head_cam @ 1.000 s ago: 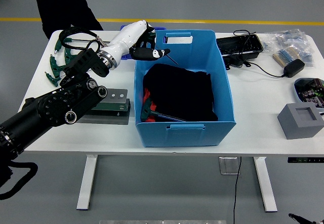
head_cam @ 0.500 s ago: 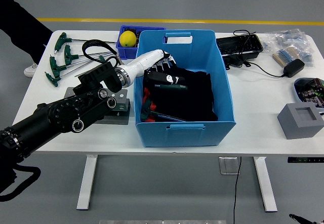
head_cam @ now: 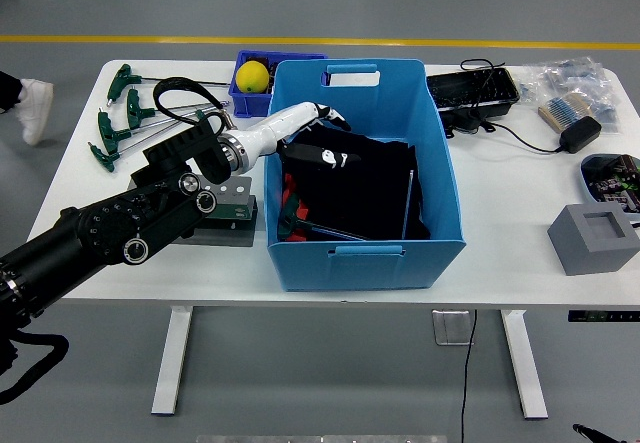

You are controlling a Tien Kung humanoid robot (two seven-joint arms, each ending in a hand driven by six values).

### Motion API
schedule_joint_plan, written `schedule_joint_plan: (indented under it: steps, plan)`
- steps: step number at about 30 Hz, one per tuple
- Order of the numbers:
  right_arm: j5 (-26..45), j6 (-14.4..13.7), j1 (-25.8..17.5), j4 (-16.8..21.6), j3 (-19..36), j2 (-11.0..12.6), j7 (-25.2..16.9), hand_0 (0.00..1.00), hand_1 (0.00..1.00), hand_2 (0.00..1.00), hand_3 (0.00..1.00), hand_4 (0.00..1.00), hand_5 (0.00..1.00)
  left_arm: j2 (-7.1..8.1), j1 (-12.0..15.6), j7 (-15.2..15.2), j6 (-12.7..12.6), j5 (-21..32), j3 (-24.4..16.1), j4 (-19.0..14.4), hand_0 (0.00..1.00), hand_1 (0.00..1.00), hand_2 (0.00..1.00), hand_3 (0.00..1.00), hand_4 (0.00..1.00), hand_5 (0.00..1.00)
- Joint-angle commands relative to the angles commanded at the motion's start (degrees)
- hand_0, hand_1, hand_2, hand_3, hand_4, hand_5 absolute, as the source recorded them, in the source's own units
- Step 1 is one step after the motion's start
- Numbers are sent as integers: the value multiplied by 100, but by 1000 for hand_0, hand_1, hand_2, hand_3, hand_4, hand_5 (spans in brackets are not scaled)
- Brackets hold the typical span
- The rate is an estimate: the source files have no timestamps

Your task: Lift tool from toolbox,place it in box,lift tool from toolbox,place it in box

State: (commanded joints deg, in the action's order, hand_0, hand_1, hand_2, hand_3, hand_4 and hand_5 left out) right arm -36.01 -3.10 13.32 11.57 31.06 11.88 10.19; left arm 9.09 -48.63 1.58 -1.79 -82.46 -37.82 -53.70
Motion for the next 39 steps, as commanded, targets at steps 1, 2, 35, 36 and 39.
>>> schedule_joint_plan:
  steps: [1,2,35,36,39]
  plan:
    - [23,-4,-4,-2,-9,-2,-6,679,662,715,564,792,675,55,104,12,-48,-21,-208,-125,682,757,872,777,959,648]
    - [51,-8,-8,-3,-22,-3,-12,678,661,715,564,793,675,105,199,17,-80,-28,-407,-241,653,718,806,741,946,647]
    - [2059,-376,-428,-82,-1192,-218,-570,679,660,717,563,793,675,-228,4201,473,-445,1431,-5200,-3188,608,661,740,690,905,639]
    - [2086,-373,-423,-82,-1213,-219,-576,679,660,717,563,793,675,-243,4364,544,-453,1487,-5202,-3215,608,661,740,690,905,639]
    - [2186,-383,-398,-83,-1272,-218,-597,679,660,718,563,792,674,-251,4797,580,-430,1560,-5319,-3322,621,677,762,705,899,634]
